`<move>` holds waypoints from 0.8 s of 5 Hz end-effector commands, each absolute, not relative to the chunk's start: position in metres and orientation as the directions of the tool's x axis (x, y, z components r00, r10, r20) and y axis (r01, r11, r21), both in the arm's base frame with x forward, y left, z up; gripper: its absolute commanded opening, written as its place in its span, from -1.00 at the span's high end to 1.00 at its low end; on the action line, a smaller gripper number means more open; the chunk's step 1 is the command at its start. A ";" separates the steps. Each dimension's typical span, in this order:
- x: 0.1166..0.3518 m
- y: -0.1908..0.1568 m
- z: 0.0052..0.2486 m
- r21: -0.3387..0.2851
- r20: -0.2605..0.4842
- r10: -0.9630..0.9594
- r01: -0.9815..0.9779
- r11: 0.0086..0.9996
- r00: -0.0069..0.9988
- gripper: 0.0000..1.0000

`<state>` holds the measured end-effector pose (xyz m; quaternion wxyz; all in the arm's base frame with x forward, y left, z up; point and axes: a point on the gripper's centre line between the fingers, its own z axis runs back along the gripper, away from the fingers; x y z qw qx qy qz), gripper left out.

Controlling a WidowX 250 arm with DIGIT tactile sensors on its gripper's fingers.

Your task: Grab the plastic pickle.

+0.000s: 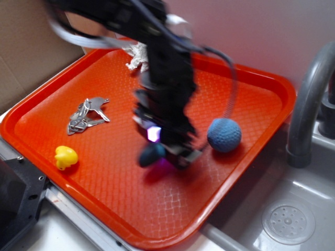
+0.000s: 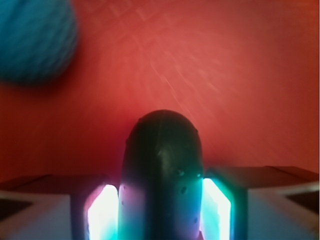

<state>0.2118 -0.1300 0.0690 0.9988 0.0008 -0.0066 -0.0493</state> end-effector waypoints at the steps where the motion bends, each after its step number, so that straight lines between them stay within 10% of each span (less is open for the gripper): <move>1: 0.209 -0.056 0.168 -0.142 0.141 0.095 -0.075 0.987 0.985 1.00; 4: 0.246 0.001 0.210 -0.063 0.150 0.246 -0.239 0.969 0.958 1.00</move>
